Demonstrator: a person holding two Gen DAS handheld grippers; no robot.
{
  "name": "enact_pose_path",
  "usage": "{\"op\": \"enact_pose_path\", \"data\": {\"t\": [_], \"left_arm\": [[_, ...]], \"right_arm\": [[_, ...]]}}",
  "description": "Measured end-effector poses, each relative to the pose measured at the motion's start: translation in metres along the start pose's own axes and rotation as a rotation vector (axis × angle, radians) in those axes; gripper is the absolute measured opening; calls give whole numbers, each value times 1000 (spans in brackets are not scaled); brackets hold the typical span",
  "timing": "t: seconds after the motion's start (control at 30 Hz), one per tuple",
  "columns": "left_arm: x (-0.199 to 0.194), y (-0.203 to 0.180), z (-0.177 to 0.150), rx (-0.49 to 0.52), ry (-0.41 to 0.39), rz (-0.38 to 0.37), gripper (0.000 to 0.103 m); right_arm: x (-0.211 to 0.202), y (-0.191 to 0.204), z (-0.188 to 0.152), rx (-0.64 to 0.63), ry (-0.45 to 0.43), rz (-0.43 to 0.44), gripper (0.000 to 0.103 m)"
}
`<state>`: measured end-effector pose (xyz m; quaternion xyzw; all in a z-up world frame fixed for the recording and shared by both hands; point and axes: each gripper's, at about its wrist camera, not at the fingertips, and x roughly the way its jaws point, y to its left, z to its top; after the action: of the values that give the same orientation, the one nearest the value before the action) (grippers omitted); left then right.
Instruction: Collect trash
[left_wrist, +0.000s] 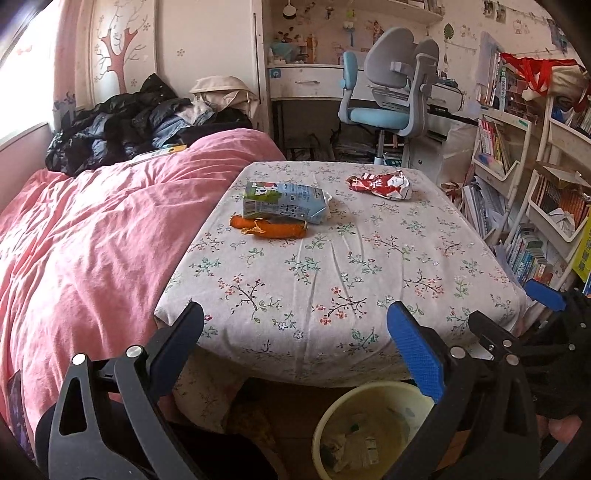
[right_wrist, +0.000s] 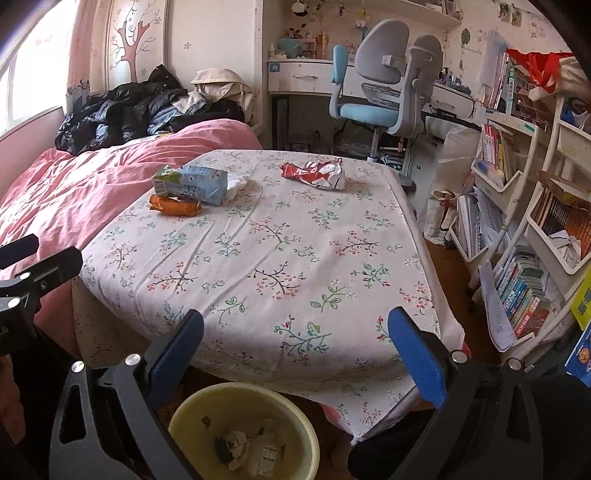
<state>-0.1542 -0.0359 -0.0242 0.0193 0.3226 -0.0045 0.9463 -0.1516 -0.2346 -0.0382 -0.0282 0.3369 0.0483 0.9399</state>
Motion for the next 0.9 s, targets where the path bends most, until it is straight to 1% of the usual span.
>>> {"op": "enact_pose_path", "data": {"t": [0.9], "left_arm": [[2,5,-1,-27,10,7,96]], "right_arm": [[2,7,-1,-19,13,18,96]]}}
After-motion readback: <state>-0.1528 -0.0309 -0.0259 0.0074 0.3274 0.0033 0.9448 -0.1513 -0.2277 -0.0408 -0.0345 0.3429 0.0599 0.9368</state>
